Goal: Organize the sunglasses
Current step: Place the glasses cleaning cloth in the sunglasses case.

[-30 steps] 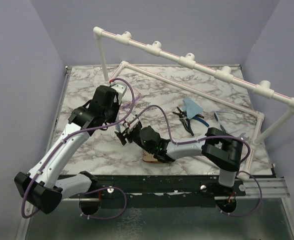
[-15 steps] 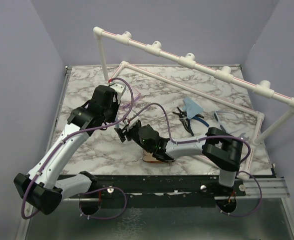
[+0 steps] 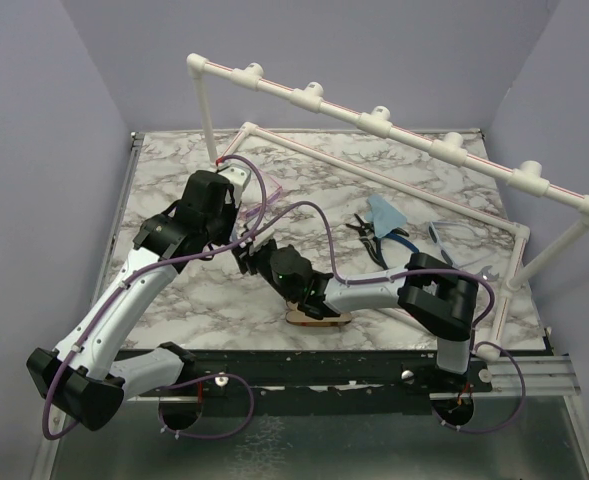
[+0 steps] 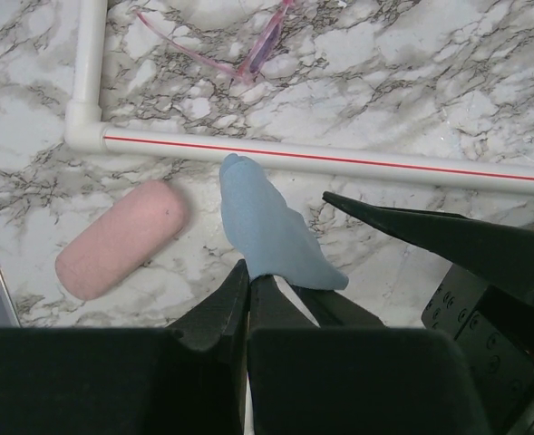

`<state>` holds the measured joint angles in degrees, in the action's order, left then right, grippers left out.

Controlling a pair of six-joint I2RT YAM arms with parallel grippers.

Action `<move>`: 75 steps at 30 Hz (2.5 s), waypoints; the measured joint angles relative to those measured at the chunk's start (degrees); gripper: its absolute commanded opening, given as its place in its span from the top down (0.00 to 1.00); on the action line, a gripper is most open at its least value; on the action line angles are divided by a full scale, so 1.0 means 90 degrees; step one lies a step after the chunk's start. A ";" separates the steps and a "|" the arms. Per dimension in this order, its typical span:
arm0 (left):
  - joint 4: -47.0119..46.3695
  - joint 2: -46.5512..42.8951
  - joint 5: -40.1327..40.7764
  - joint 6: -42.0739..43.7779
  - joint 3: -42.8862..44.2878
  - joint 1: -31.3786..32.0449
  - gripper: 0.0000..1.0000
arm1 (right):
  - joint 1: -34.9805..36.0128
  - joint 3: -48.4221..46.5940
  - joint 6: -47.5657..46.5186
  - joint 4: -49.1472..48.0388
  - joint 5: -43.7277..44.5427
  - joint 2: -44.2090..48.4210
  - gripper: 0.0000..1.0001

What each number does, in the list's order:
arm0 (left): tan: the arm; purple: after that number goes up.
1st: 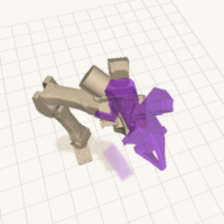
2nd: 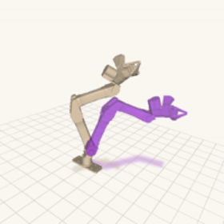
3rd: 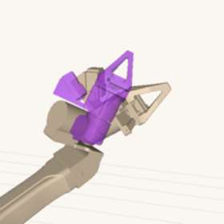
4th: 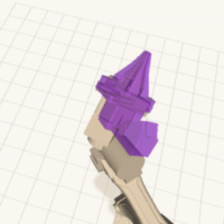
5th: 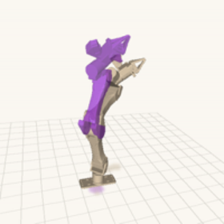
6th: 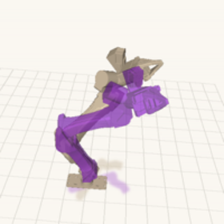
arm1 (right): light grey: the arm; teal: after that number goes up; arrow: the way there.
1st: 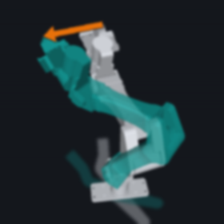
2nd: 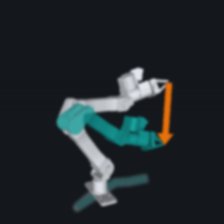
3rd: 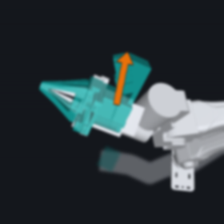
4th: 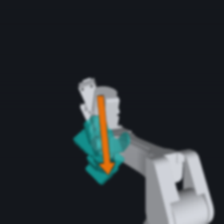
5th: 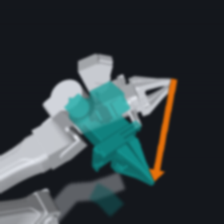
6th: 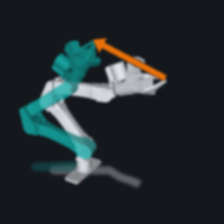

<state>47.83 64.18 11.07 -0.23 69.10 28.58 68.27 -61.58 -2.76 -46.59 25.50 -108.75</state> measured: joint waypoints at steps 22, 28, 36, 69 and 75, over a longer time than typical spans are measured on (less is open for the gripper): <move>-0.0015 -0.0002 -0.0010 0.0007 -0.0024 -0.0002 1.00 | 0.0000 0.0551 -0.0313 -0.0002 0.0352 0.0287 0.94; 0.0000 -0.0041 -0.0087 0.0189 -0.0063 -0.0002 1.00 | -0.0010 0.0831 -0.0529 0.0012 0.0277 0.0668 1.00; 0.0036 -0.0335 -0.0947 0.0826 -0.0469 -0.0007 1.00 | -0.0104 0.1178 -0.0838 0.0996 -0.0576 0.1566 1.00; -0.1520 0.0981 -0.3538 0.1353 -0.1212 0.1258 1.00 | -0.0095 0.1734 -0.0335 0.6016 -0.1112 0.3757 1.00; -0.1872 0.1127 -0.3521 0.1115 -0.1455 0.1678 1.00 | -0.0085 0.1885 0.0279 0.6800 -0.1078 0.4187 0.99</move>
<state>30.98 74.32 -20.62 9.80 56.01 43.68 67.51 -44.62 -0.25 14.61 15.79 -71.07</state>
